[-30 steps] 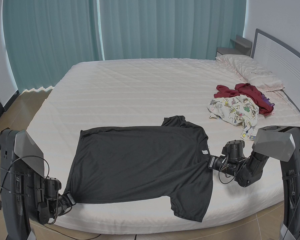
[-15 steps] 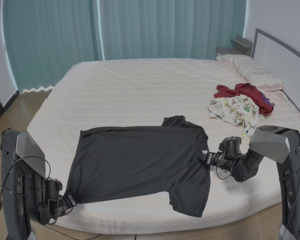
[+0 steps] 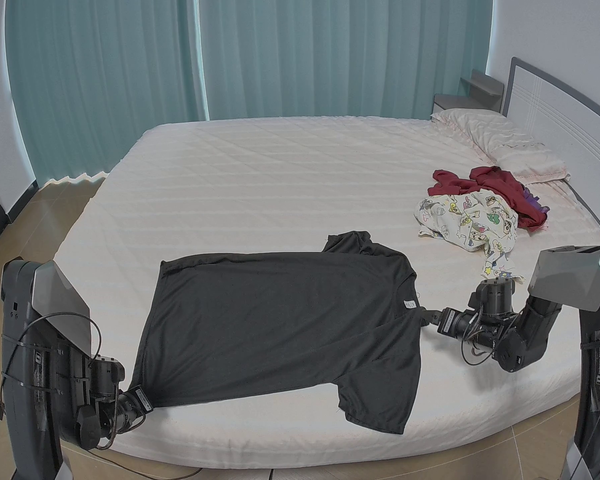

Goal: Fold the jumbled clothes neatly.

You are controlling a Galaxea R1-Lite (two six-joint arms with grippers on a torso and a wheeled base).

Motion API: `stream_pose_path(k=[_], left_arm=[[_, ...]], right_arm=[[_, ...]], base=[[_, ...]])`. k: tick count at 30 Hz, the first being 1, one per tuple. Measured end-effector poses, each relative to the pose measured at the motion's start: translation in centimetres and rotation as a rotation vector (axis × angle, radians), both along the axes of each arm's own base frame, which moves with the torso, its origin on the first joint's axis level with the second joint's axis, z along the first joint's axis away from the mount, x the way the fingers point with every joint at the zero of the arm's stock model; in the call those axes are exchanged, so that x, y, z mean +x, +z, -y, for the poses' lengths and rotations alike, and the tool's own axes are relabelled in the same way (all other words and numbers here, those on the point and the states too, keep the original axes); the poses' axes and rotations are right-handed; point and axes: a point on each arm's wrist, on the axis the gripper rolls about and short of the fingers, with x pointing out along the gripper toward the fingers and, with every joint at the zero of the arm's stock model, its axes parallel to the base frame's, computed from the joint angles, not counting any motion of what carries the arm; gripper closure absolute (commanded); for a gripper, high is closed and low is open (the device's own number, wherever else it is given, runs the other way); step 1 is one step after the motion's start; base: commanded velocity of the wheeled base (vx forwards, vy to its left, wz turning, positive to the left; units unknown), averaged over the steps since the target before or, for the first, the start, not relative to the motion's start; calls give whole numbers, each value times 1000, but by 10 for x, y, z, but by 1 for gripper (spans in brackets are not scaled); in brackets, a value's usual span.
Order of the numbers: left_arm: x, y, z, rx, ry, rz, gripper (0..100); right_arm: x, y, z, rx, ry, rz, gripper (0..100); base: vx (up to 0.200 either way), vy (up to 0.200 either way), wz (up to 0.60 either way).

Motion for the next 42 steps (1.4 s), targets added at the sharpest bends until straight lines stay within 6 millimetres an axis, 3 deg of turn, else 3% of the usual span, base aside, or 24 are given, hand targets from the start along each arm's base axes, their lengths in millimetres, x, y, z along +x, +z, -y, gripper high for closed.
stream_pose_path(k=[8,12,21,27,42], left_arm=[[0,0,0,0,0,0,100],[0,0,0,0,0,0,100],[0,0,0,-2,-1,1,100],[0,0,0,-1,1,1,100],[0,-1,0,1,-1,-3,100]], right_arm=[[-74,5,-30,197,51,-182,0],[-105,9,-45,241,115,-182,0],[-156,-8,-65,155,237,-252,0],[-166,-19,-68,103,264,-298,0],[-163,-38,-86,-11,278,-256,0]], base=[[0,0,0],[0,0,0],[0,0,0],[0,0,0],[0,0,0]])
